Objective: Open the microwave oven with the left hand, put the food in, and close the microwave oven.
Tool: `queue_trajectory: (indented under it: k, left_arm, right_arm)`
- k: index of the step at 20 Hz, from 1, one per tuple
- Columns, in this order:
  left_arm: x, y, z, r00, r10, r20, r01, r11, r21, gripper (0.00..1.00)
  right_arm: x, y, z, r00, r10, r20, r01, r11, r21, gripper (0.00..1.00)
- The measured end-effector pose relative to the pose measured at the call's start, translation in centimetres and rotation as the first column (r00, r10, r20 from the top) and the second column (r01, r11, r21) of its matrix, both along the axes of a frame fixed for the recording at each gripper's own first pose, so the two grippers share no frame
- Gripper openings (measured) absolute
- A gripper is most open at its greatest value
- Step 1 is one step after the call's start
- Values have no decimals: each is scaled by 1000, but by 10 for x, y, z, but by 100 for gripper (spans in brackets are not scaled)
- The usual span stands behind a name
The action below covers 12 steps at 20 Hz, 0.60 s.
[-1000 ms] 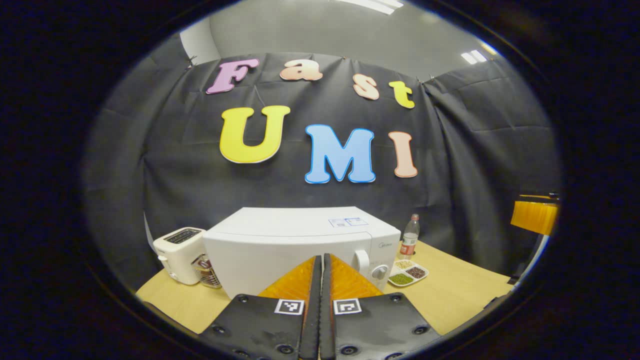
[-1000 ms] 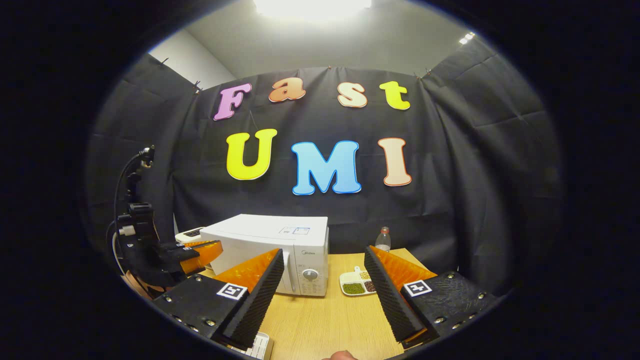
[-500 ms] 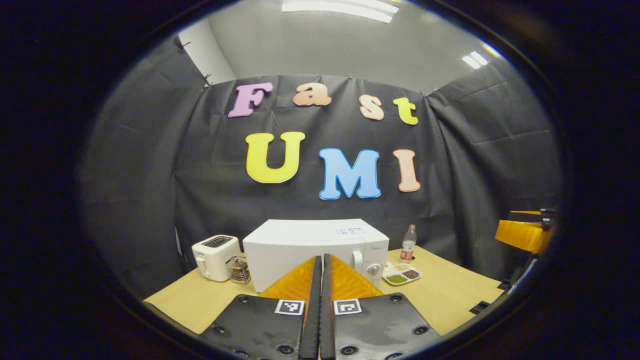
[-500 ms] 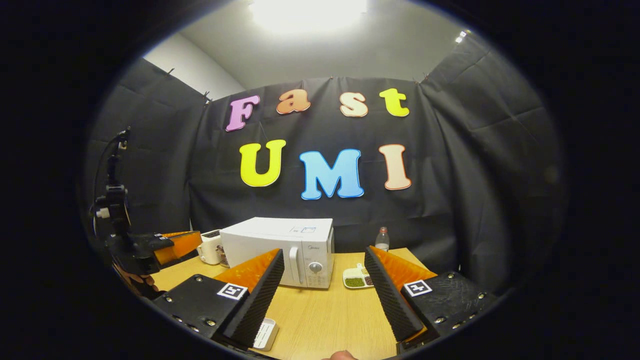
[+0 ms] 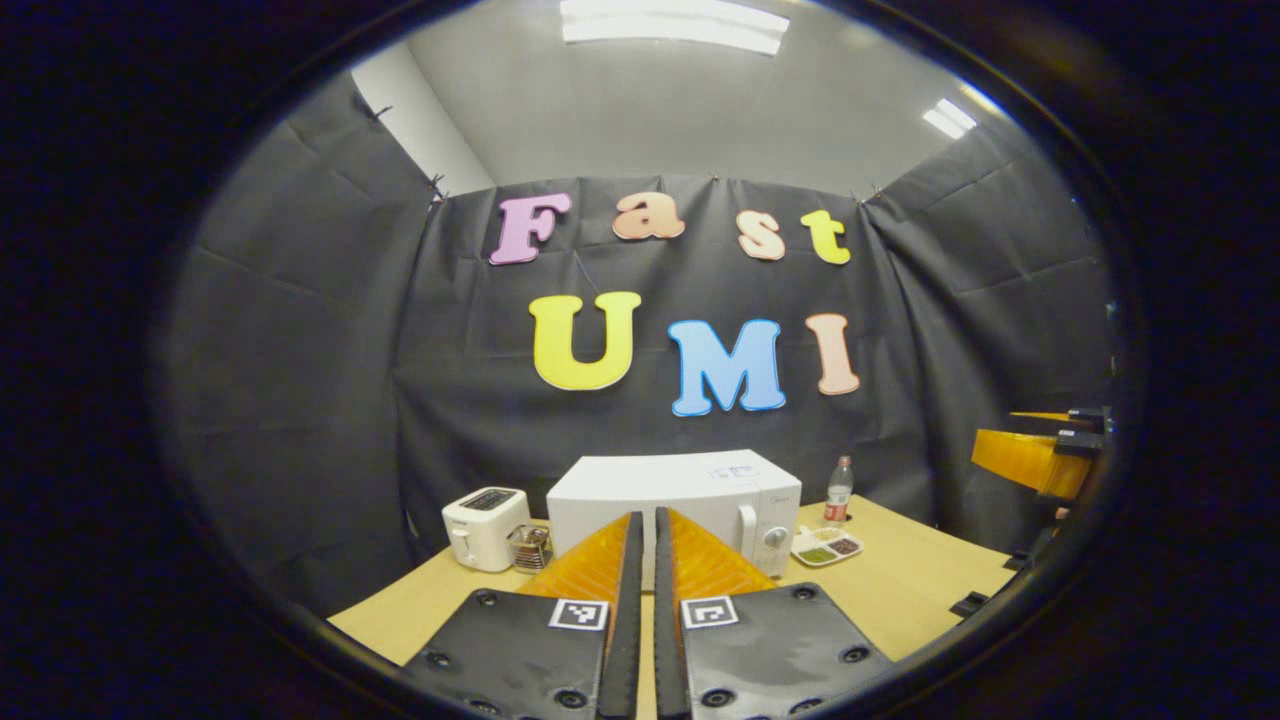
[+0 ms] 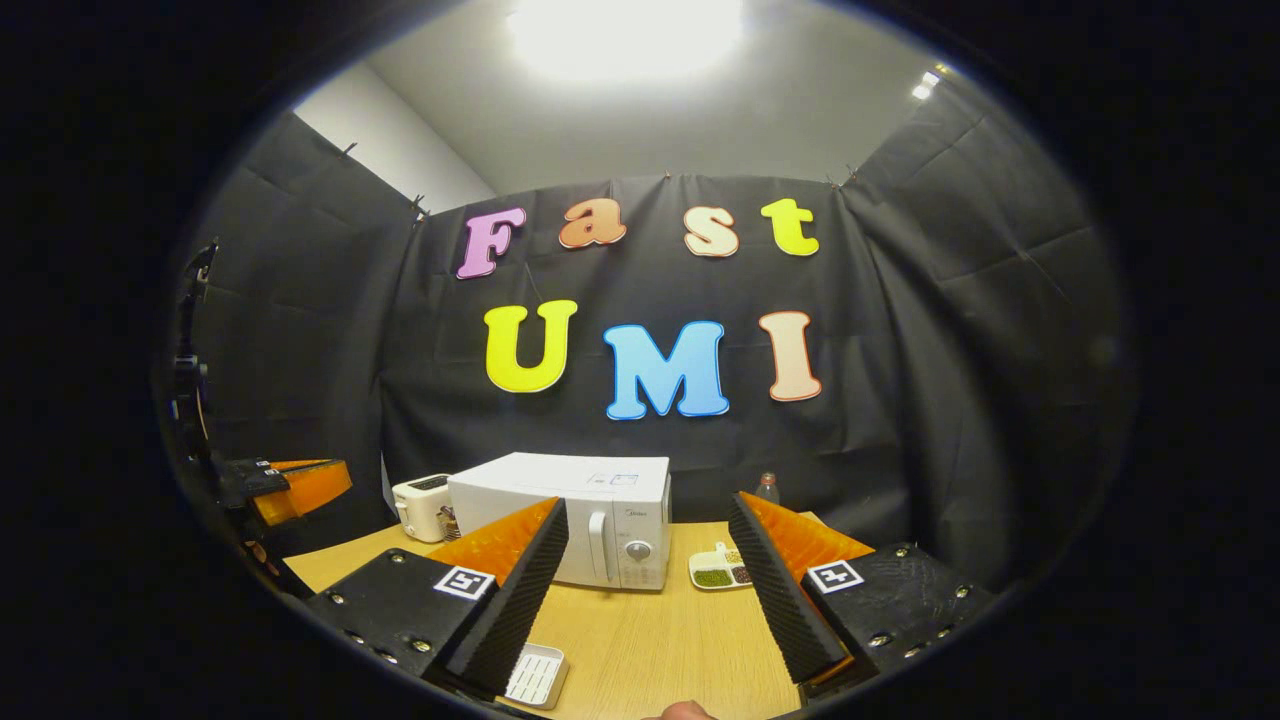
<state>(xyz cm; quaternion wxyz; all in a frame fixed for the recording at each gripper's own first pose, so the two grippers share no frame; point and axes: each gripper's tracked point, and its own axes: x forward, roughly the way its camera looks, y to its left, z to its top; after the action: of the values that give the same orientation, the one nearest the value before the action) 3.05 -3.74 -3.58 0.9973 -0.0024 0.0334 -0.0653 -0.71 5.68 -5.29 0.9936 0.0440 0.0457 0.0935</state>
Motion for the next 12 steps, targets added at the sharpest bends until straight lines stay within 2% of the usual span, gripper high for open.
queue_trajectory:
  k: [1, 2, 3, 4, 5, 9, 12]
  left_arm:
    - [-2, 6, -1, 1000, 7, 0, -7, 1000, 5, 20]
    - [-3, 10, -2, 1000, 9, -4, -9, 1000, 8, 22]
    - [-2, 14, -3, 1000, 11, -7, -11, 1000, 9, 33]
    - [-3, 18, -2, 1000, 16, -5, -16, 1000, 6, 39]
    - [-3, 22, -1, 1000, 16, -4, -16, 1000, 0, 52]
    - [-4, 35, -3, 1000, 24, -2, -24, 1000, -9, 70]
    - [-6, 40, -2, 1000, 22, 4, -22, 1000, -7, 78]
  right_arm:
    - [-1, 2, 0, 1000, -2, 2, 2, 1000, -2, 98]
    - [-2, 6, 1, 1000, -2, 3, 2, 1000, -1, 98]
    - [-3, 10, 3, 1000, -2, 6, 2, 1000, 0, 98]
    - [-3, 14, 3, 1000, -2, 7, 2, 1000, -1, 98]
    - [-5, 16, 3, 1000, -3, 5, 3, 1000, -3, 98]
    - [-8, 26, 1, 1000, -2, -4, 2, 1000, -3, 98]
    - [-9, 29, 2, 1000, -7, -5, 7, 1000, -3, 98]
